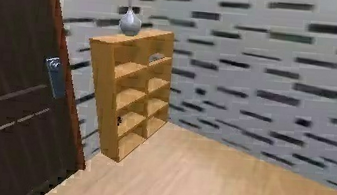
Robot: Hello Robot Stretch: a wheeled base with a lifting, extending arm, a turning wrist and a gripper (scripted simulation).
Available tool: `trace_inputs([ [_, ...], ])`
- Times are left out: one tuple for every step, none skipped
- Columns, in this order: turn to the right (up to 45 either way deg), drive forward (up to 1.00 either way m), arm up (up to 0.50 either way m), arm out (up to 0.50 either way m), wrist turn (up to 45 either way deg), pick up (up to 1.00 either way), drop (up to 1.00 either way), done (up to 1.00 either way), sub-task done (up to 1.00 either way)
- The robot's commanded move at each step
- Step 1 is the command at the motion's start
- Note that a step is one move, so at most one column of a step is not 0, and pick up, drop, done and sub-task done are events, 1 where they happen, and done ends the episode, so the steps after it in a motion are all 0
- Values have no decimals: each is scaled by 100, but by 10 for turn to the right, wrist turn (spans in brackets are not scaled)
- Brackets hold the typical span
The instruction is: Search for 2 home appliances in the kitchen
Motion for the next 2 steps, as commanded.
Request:
trace_inputs([
  [-450, 0, 0, 0, 0, 0, 0, 0, 0],
  [-450, 0, 0, 0, 0, 0, 0, 0, 0],
])
